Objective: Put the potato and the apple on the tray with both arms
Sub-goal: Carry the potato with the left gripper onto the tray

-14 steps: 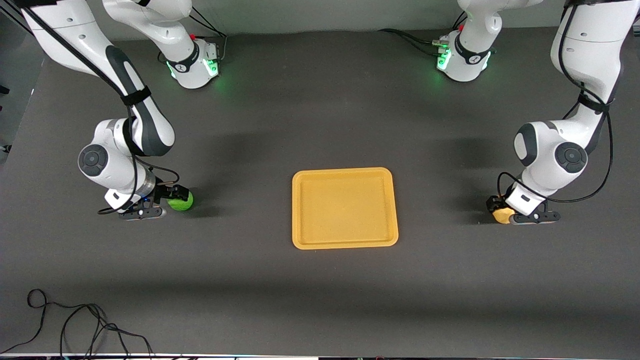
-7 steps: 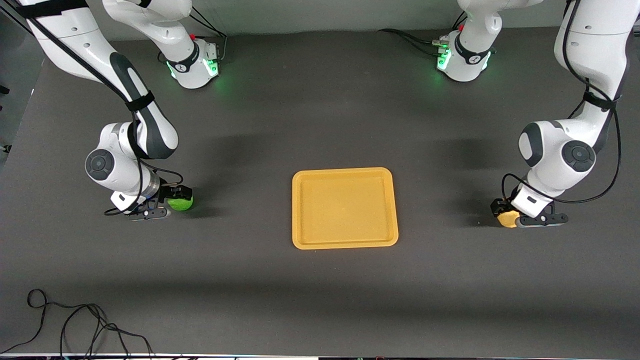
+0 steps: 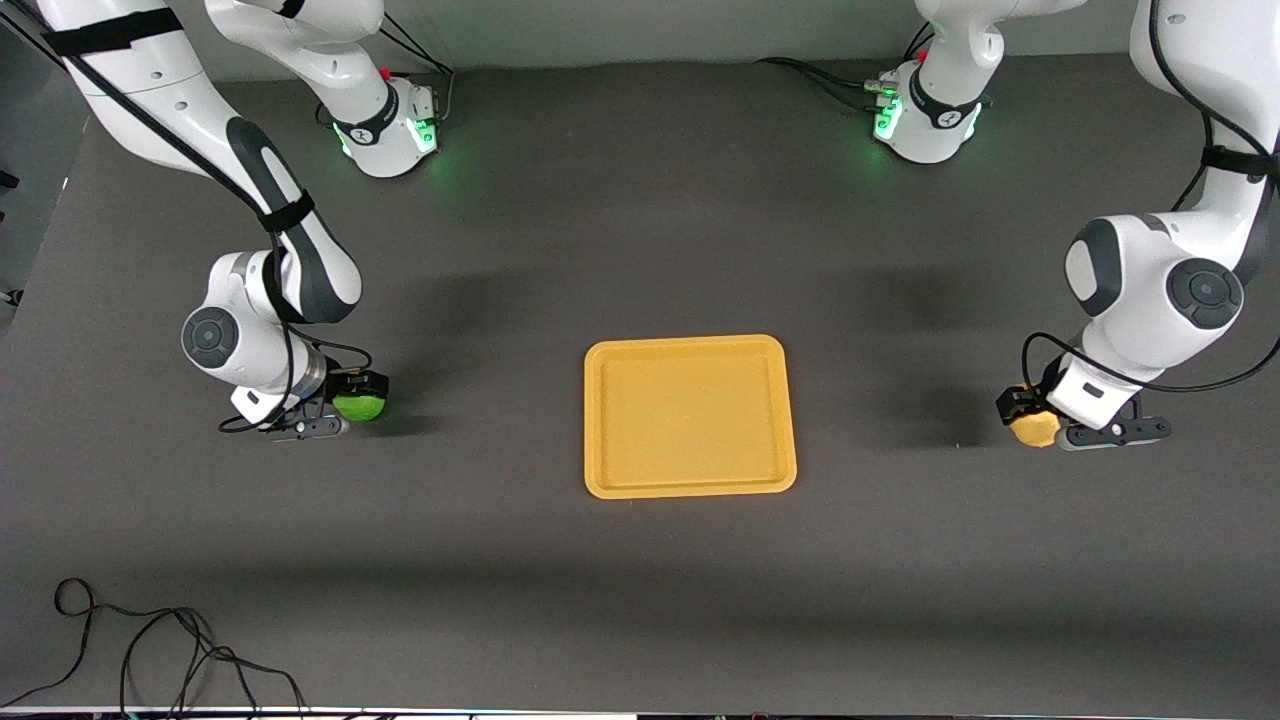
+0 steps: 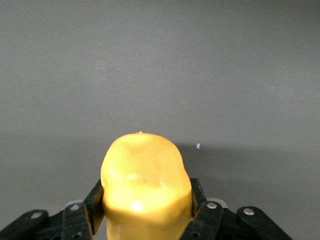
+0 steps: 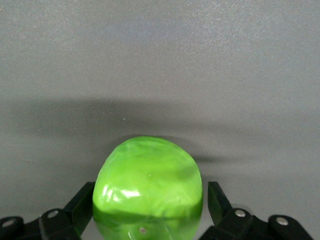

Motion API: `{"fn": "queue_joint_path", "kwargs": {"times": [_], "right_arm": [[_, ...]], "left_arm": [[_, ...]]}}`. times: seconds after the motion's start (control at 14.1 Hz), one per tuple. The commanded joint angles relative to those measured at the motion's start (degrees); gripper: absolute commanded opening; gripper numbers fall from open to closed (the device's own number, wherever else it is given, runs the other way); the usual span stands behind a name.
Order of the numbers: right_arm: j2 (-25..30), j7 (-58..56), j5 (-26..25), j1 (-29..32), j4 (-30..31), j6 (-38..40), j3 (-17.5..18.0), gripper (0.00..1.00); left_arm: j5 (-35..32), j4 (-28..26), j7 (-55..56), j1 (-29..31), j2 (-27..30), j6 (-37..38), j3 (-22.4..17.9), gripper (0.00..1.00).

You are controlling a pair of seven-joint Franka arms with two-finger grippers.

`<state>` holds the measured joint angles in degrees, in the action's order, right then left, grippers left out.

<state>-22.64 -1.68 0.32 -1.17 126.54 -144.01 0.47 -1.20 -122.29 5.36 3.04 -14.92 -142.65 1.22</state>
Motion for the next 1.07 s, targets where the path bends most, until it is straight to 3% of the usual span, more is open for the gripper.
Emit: {"fn": "queue_joint_path", "kwargs": {"times": [0.0,0.14,0.64,0.85,0.99], "right_arm": [[0.31,0.18,-1.02,-0.41,-0.95,-0.14,-0.21,0.63],[1.10,0.36,-0.93,-0.59,-2.53,1.44,-0.21,0.45],[5.41,0.62,-0.05,-2.34,-14.38,20.24,0.32,0.44],[4.89,3.42,-0.05,-4.36,-18.78,23.85,0.32,0.42],[4.71,6.23,0.03,-6.64,-19.93,23.95,0.32,0.38]], "left_arm": [[-0.65,0.03,4.73,-3.11,3.31,4.03,-0.25,0.48],[-0.65,0.03,8.50,-6.62,4.99,5.88,-0.25,0.48],[-0.91,0.03,28.89,-22.27,6.84,12.04,-0.34,0.48],[-1.26,0.99,36.36,-28.24,4.30,11.43,-0.25,0.48],[-1.35,4.76,41.11,-31.76,0.00,12.04,-0.25,0.48]]}}
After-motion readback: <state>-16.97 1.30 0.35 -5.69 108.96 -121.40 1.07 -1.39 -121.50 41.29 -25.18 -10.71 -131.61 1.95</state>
